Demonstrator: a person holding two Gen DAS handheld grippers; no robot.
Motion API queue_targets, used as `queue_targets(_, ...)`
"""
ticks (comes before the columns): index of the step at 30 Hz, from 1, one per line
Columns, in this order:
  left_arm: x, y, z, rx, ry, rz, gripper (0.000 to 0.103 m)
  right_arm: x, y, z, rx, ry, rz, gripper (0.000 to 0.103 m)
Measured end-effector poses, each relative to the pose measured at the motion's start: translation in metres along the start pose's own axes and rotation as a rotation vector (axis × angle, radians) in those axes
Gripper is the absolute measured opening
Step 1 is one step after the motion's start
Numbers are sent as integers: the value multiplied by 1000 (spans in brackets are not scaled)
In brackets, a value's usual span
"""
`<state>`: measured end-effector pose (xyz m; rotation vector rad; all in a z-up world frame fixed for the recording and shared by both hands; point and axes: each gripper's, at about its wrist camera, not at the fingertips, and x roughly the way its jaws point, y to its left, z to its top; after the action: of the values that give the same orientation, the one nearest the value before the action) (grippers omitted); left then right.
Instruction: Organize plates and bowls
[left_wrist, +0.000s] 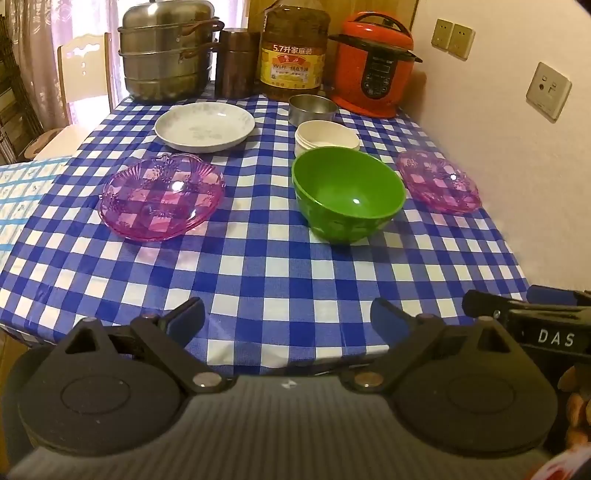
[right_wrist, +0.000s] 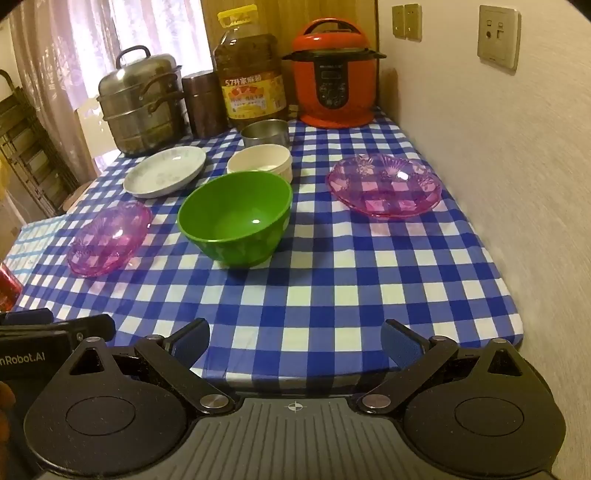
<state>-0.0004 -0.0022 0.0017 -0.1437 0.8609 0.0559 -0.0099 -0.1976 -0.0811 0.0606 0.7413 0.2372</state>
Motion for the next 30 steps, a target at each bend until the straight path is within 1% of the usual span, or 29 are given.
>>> queue_targets(30, 0, 2, -3, -2, -4, -4, 95, 1, 0, 0, -6, -2, 2, 99)
